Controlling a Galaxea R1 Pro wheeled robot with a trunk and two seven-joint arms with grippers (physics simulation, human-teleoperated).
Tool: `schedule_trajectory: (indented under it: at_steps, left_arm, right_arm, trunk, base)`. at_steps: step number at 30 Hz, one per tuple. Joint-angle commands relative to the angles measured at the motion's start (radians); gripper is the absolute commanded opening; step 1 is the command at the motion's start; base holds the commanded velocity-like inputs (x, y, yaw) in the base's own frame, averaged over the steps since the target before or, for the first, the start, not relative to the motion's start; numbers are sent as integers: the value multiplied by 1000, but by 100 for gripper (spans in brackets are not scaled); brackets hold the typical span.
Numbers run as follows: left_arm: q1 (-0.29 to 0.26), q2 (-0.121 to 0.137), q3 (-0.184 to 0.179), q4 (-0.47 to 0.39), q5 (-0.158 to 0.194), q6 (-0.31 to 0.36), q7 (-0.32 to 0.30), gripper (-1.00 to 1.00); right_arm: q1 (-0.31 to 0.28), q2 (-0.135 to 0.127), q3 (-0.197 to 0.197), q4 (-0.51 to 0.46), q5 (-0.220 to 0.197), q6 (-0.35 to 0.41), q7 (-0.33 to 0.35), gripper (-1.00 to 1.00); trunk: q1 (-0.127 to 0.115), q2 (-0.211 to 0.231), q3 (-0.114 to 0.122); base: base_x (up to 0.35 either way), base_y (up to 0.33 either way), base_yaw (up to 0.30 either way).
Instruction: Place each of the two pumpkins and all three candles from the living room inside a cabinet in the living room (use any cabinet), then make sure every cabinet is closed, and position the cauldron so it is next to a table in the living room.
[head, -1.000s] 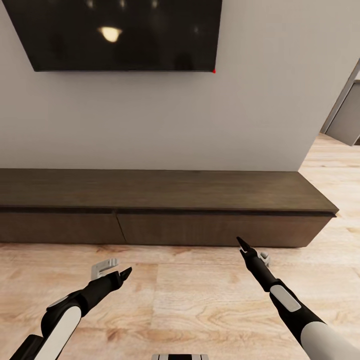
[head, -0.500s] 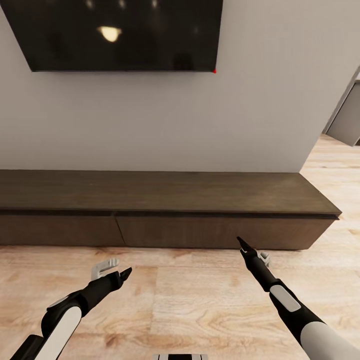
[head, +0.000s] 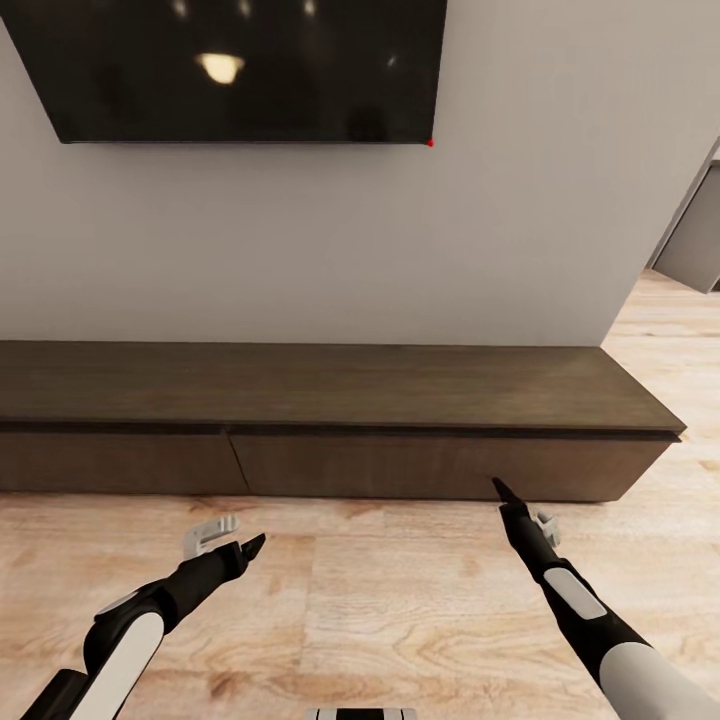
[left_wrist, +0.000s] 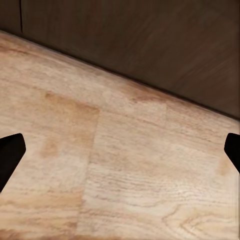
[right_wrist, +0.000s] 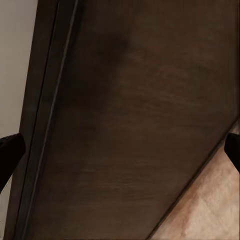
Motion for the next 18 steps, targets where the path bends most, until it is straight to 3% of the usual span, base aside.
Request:
schedule_trajectory:
  at_steps: [1, 6, 10, 13, 16, 18]
  left_arm:
    - [-1, 0, -2, -1, 11, 1, 10, 100]
    - [-1, -1, -2, -3, 11, 1, 9, 100]
    - [-1, 1, -1, -22, 22, 2, 1, 100]
    - [-1, 3, -5, -28, 38, 3, -55, 100]
    - [-1, 5, -4, -30, 45, 6, -170, 100]
    - [-1, 6, -1, -30, 45, 11, -204, 100]
  right_arm:
    - [-1, 0, 5, 0, -14, -1, 2, 100]
    - [-1, 8, 2, -4, -44, -1, -2, 100]
    - [-2, 12, 1, -7, -65, -1, -3, 100]
    - [-4, 13, 1, -8, -69, -1, -4, 100]
    - [-6, 13, 0, -9, -72, -1, -3, 100]
    - [-6, 13, 0, -11, -76, -1, -3, 100]
  trunk:
    - [0, 0, -1]
    - [0, 0, -1]
    - [2, -1, -16]
    - [3, -2, -28]
    - [4, -3, -39]
    - [5, -3, -47]
  base:
    - [0, 0, 0]
    - [0, 0, 0]
    - [0, 0, 0]
    - [0, 0, 0]
    - [0, 0, 0]
    - [0, 0, 0]
